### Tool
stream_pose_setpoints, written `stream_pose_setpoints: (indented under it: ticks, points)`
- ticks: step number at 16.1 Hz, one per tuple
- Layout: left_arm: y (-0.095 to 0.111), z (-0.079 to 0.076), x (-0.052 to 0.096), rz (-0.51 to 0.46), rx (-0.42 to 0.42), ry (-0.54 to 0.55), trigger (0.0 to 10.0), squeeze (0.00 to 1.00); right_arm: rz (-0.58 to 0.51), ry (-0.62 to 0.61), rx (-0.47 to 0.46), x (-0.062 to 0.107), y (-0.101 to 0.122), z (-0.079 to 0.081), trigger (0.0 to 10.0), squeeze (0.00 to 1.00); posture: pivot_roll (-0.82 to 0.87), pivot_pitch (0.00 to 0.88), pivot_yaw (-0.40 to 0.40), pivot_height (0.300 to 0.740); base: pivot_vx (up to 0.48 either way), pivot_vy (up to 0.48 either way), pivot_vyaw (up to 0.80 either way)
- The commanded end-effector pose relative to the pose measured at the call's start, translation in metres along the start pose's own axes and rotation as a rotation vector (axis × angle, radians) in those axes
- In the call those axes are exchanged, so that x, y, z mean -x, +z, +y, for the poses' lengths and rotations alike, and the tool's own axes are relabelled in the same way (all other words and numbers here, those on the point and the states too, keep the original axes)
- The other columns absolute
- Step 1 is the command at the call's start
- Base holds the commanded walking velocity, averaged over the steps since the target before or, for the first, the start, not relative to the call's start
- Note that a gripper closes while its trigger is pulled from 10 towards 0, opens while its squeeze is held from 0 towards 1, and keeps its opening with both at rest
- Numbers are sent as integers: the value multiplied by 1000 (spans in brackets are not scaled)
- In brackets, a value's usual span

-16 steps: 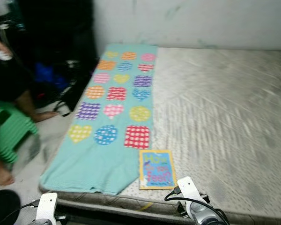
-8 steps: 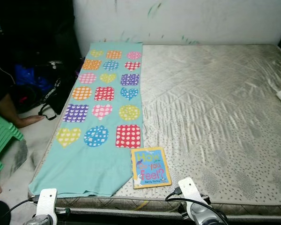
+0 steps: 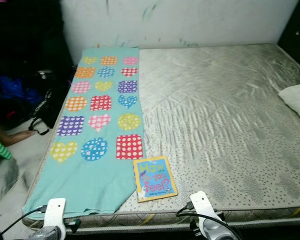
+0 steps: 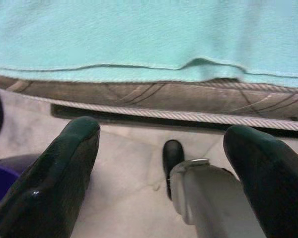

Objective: Clean up the room

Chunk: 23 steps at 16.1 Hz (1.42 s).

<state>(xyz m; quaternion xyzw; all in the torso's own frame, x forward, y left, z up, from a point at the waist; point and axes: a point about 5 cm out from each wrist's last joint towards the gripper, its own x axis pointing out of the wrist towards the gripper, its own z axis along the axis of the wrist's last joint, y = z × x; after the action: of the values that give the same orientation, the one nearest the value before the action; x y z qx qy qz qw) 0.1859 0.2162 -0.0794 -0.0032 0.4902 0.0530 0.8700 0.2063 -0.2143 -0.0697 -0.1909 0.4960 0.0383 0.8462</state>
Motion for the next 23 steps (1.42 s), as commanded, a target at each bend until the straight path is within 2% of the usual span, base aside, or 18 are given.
stream_pose_setpoints:
  ticks: [1, 6, 9, 11, 12, 13, 14, 15, 16, 21, 23]
  points:
    - [1, 0, 0, 1, -22, -6, 10000, 0, -5, 7, -15, 0, 0, 3, 10000, 0, -91, 0, 70, 740, 0, 0, -463]
    - [-3, -10, -1, 13, -68, -38, 10000, 0, -9, -4, -30, 0, 2, 3, 10000, 0, -87, 0, 77, 740, 0, 0, -711]
    - [-4, -10, 0, 11, -72, -49, 10000, 0, -9, -2, -33, 0, 1, 6, 10000, 0, -80, 0, 77, 740, 0, 0, -775]
    - [-6, -7, 0, 19, -67, -47, 10000, 0, 7, 8, -93, 0, -4, 7, 10000, 0, -78, 0, 80, 740, 0, 0, -778]
    - [-7, -5, 0, 22, -63, -47, 10000, 0, 16, 23, -140, 0, -5, 8, 10000, 0, -77, 0, 83, 740, 0, 0, -788]
    - [-10, -2, 1, 42, -41, -38, 10000, 0, 40, 31, -294, 0, -7, 10, 10000, 0, -78, 0, 86, 740, 0, 0, 0]
    - [-10, -1, 1, 40, -33, -34, 10000, 0, 49, 30, -359, 0, -7, 10, 10000, 0, -78, 0, 86, 740, 0, 0, 0]
    - [-6, 0, 1, 19, 12, -28, 10000, 0, 61, 42, -530, 0, -6, 12, 10000, 0, -80, 0, 93, 740, 0, 0, 0]
    - [-3, 1, 0, 8, 31, -26, 10000, 0, 61, 55, -589, 0, -4, 14, 10000, 0, -80, 0, 93, 740, 0, 0, 0]
    - [6, -1, 0, -24, 35, -23, 10000, 0, 44, 35, -559, 0, -3, 11, 10000, 0, -87, 0, 95, 740, 0, 0, 0]
    - [6, -2, 0, -22, 35, -25, 10000, 0, 48, 16, -551, 0, -5, 7, 10000, 0, -87, 0, 95, 740, 0, 0, -706]
